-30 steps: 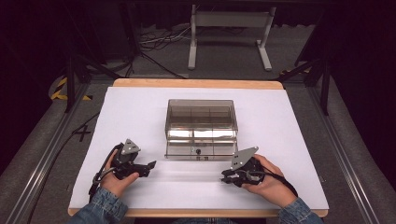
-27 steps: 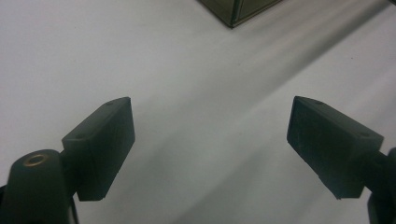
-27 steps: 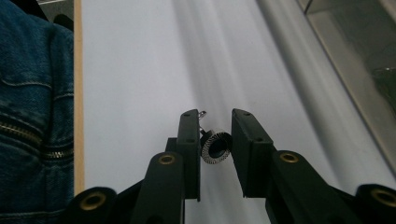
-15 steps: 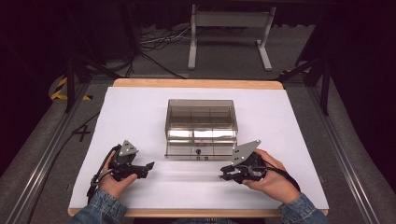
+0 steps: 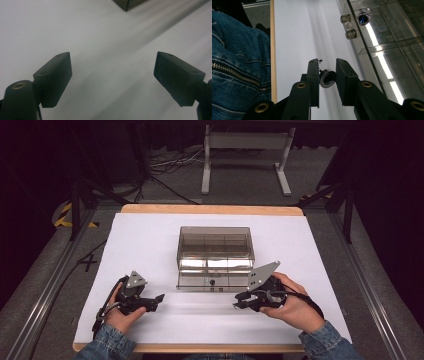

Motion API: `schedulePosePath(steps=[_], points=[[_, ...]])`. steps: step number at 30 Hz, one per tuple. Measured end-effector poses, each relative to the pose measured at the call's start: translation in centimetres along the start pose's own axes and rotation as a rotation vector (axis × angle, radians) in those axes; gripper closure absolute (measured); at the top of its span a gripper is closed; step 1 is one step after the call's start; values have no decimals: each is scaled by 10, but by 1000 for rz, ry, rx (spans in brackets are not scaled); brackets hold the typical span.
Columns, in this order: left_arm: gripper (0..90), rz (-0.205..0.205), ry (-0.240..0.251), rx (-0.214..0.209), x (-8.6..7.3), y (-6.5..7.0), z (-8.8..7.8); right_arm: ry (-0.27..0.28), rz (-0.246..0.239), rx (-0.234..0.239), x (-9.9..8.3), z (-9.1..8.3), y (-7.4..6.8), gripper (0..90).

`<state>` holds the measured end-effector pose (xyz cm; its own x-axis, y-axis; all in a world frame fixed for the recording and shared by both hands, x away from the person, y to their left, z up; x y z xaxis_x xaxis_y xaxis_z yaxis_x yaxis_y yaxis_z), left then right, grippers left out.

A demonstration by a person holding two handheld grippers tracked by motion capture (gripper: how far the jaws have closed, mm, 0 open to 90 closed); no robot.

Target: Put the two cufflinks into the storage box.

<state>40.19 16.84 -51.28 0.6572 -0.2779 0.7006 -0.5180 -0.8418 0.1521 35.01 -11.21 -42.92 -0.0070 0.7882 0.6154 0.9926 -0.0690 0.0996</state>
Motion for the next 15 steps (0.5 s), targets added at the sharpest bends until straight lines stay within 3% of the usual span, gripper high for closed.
schedulePosePath(steps=[15], points=[[158, -22, 1, 8, -3, -2, -3, -9, 10, 17, 24, -16, 9, 741]])
Point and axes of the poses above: each handheld gripper's, and its own axes: z roughly forward along the jaws, x roughly out of its top, y roughly to its right, the point moved 10 cm from there along z, roughly forward along the jaws, and after that the axes turned 9 degrees about -z, right-handed, at the moved point
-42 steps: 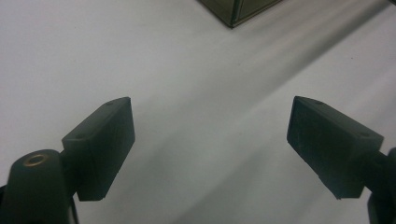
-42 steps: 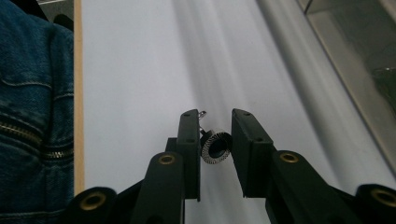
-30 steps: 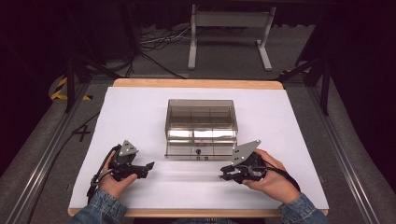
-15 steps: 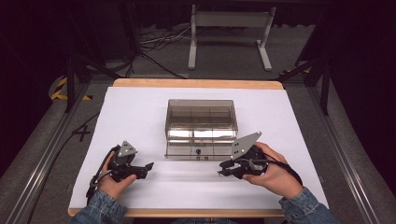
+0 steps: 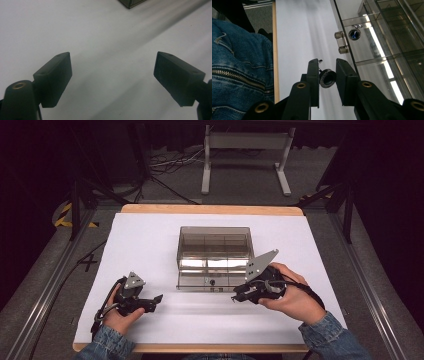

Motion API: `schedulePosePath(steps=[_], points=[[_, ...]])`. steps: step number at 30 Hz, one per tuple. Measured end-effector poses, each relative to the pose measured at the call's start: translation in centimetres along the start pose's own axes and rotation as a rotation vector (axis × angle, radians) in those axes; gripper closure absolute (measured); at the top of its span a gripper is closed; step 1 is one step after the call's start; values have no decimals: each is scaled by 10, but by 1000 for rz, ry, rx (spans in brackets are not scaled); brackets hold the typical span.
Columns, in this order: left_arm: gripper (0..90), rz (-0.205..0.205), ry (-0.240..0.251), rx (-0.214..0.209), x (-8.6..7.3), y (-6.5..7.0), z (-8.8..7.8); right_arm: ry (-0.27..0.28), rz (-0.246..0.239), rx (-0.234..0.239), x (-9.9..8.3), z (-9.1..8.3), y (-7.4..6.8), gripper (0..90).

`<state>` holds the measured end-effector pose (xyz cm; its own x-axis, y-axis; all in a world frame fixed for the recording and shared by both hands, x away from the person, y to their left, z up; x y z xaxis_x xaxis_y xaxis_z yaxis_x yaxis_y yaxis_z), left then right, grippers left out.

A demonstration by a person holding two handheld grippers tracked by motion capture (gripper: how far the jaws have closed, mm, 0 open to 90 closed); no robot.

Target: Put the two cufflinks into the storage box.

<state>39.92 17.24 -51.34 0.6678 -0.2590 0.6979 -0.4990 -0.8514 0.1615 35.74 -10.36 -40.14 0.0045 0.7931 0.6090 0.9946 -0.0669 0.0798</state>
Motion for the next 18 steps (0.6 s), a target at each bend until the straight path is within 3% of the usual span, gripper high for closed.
schedulePosePath(steps=[12, 18], points=[[157, 3, -4, -6, 0, 0, 0, -1, 11, -1, 21, -3, 10, 742], [157, 3, -5, -4, 0, 0, 1, -3, 39, -12, 27, -2, 16, 742]])
Point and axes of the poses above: each handheld gripper's, and its own axes: z roughly forward along the jaws, x roughly out of its top, y roughly to its right, the point moved 10 cm from there along z, roughly forward along the jaws, and after that the axes turned 9 degrees about -z, right-handed, at the moved point
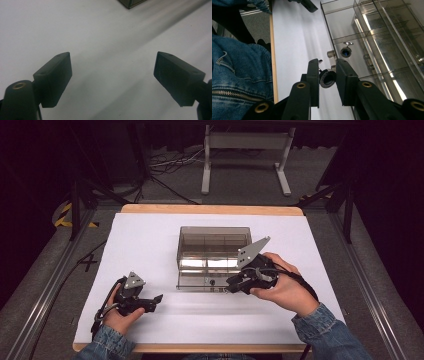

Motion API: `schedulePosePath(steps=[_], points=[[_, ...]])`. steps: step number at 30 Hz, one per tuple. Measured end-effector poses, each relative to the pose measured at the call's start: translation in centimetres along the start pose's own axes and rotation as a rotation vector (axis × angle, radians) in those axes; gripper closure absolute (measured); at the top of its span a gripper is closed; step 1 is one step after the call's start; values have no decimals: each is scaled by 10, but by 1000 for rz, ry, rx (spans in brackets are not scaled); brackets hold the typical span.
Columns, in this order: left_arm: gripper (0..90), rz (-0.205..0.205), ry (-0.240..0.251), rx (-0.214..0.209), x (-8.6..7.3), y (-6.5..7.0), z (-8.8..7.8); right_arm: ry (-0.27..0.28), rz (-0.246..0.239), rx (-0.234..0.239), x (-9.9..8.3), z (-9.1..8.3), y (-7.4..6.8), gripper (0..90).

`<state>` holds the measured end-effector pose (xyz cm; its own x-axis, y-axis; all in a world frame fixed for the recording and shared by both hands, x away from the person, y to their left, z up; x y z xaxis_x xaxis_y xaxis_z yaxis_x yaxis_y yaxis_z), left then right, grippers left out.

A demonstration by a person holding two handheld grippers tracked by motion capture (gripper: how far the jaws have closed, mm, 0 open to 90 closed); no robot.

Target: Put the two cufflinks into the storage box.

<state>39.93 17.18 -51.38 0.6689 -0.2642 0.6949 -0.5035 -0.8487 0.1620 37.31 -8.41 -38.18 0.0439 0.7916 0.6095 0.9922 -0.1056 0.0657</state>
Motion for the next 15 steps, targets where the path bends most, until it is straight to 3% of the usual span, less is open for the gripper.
schedulePosePath(steps=[15], points=[[157, 2, 4, -2, 1, 0, 1, -13, 40, -40, 16, 4, 16, 742]])
Point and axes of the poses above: each handheld gripper's, and its own axes: z roughly forward along the jaws, x roughly out of its top, y roughly to its right, the point moved 10 cm from there along z, roughly forward along the jaws, and after that the axes turned 9 degrees about -z, right-handed, at the moved point
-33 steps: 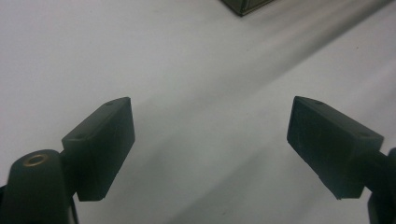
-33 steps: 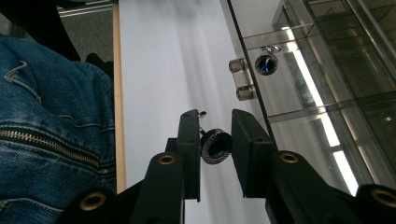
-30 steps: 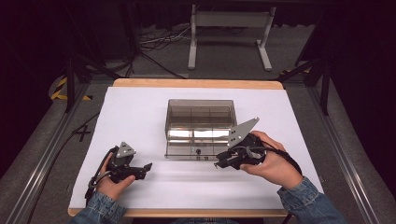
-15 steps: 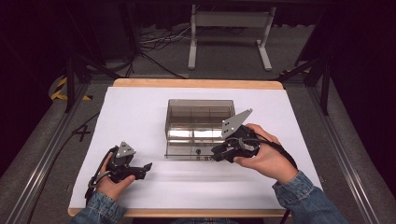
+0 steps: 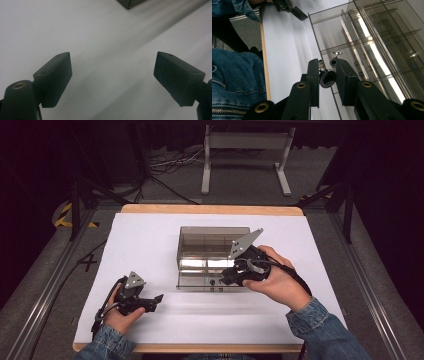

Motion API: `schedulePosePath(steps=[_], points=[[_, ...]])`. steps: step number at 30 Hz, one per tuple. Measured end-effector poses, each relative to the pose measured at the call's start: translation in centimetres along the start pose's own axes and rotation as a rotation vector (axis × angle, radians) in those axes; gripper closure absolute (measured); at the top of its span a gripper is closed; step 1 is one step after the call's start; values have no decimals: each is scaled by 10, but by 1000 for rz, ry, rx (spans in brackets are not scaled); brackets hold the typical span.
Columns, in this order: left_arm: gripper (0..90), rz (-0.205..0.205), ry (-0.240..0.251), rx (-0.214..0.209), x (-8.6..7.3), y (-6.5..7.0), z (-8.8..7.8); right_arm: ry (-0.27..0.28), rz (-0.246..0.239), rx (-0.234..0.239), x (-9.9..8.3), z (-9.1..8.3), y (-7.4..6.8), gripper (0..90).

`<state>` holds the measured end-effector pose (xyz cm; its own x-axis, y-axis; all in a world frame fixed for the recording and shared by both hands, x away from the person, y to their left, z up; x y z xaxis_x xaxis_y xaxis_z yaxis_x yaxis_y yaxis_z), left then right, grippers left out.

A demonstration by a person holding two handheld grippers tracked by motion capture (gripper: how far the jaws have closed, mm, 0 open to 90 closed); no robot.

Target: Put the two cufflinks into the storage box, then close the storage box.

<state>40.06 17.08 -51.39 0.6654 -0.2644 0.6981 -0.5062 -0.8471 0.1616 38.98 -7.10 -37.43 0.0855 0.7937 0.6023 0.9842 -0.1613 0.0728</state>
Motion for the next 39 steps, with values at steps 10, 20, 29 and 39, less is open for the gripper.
schedulePosePath(steps=[10, 20, 29, 39], points=[[158, 3, 0, -1, 1, -1, 1, 7, 54, -27, 7, 5, 11, 742], [158, 9, 0, -2, 1, -1, 0, -9, 101, -67, 8, 12, 23, 742], [158, 10, -3, -1, 0, 0, 0, -44, 139, -90, 8, 24, 31, 741], [158, 5, -1, -2, 0, 0, 0, -80, 181, -105, 0, 35, 41, 741]])
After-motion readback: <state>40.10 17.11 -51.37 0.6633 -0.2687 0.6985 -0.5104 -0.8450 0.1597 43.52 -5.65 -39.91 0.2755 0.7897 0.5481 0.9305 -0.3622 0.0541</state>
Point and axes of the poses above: each handheld gripper's, and its own axes: z roughly forward along the jaws, x roughly out of its top, y roughly to its right, the point moved 10 cm from there along z, roughly forward along the jaws, and after that the axes turned 9 degrees about -z, right-handed, at the moved point
